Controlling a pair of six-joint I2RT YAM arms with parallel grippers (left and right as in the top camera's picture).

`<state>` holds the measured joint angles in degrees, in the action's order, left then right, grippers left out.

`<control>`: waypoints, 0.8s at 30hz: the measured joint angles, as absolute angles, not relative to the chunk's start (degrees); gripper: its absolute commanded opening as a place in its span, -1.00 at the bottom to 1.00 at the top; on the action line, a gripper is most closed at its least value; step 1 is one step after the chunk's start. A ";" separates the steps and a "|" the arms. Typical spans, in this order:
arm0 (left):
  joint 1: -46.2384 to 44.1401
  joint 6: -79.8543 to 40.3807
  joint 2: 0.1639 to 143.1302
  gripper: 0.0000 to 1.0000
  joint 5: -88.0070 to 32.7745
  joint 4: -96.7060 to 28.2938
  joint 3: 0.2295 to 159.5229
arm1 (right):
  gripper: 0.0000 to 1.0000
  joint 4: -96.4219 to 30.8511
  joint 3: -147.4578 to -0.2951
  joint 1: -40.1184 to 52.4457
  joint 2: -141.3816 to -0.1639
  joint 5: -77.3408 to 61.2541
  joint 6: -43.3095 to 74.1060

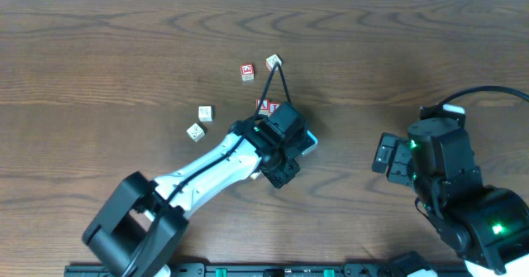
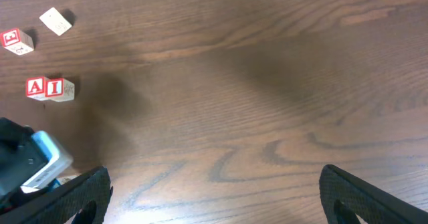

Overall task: Spell out Ai2
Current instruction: 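Carry the blue 2 block rightward and set it down below the I block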

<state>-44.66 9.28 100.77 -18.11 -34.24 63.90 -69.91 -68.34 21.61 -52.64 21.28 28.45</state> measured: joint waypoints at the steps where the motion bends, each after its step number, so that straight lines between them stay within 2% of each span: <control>1: -44.73 9.30 101.36 -0.74 -18.13 -34.11 63.90 | 0.99 -69.91 -68.34 21.61 -52.64 21.28 28.47; 5: -44.75 9.28 103.77 -0.56 -18.11 -34.04 63.90 | 0.98 -69.91 -68.34 21.61 -52.64 21.28 28.47; 8: -44.75 9.28 105.12 -0.53 -18.11 -34.02 63.90 | 0.99 -69.95 -68.34 21.61 -52.64 21.28 28.45; 10: -44.75 9.28 105.36 -0.43 -18.11 -33.87 63.90 | 0.98 -69.95 -68.34 21.61 -52.64 21.28 28.45; 11: -44.75 9.30 105.38 -0.31 -18.11 -33.61 63.90 | 0.99 -69.95 -68.34 21.61 -52.64 21.28 28.47; 16: -44.75 9.15 105.38 -0.13 -18.26 -32.25 63.90 | 0.98 -70.06 -68.34 21.61 -52.64 21.28 28.45; 20: -44.75 8.82 105.38 -0.05 -18.31 -31.44 63.94 | 0.99 -70.11 -68.34 21.61 -52.64 21.30 28.47; 24: -44.75 8.86 105.38 0.29 -18.28 -32.25 64.77 | 0.98 -70.11 -68.34 21.61 -52.64 21.28 28.47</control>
